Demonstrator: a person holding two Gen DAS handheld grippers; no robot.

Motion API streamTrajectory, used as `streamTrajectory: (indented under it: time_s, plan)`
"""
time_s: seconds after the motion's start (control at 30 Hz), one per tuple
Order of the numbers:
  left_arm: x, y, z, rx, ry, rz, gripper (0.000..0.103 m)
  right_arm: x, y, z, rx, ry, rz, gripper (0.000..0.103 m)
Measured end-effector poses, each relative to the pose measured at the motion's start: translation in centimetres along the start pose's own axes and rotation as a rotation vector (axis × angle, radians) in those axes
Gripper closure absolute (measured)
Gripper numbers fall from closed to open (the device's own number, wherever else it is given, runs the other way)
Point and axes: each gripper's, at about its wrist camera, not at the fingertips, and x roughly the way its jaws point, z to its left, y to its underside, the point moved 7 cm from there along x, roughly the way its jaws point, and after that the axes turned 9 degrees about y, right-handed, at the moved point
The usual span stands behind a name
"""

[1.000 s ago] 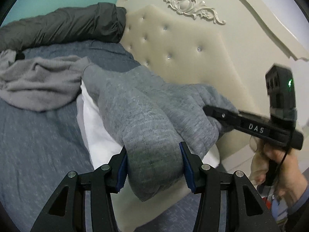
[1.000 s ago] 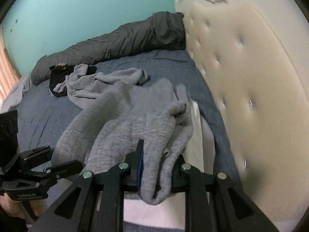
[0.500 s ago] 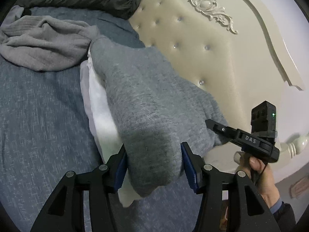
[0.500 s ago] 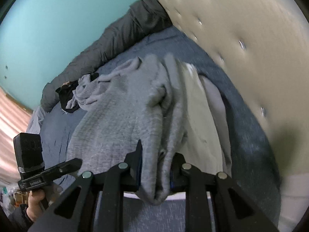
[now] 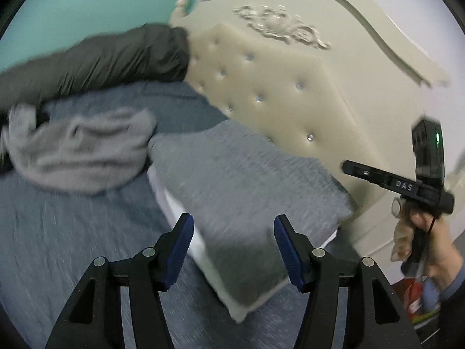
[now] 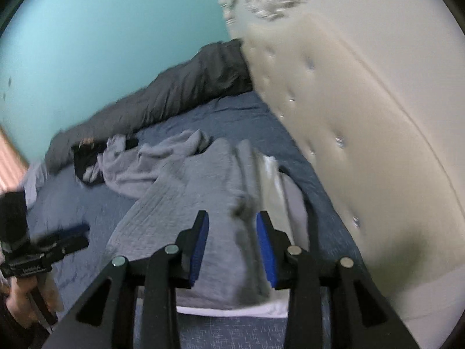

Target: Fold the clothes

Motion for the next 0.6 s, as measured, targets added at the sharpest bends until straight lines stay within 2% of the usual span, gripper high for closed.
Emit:
streamTrajectory:
  time_s: [0.1,0.23,0.43,0.6]
  plan:
    - [2.2,0.0,-0.9,0.060,-0.005,0.054,0.041,1.7,-0.1,1.1,-0.060,0.015,0.024,0.080]
    - [4.3,2.1,-1.3,0.112,-0.021,0.107,0.042,5.4,1.1,-0.5,-0.019,0.089,0.092,0.087]
    - [5.3,4.4,-1.1,0.135,0.003,0.120,0.042,9.0,4.8,-3.4,0.060,0.081,0.167,0.089]
    - [5.7,4.7,-1.4,0.145,-0.009,0.113,0.042,9.4,5.1,-3.7,0.073,0.081,0.178,0.089]
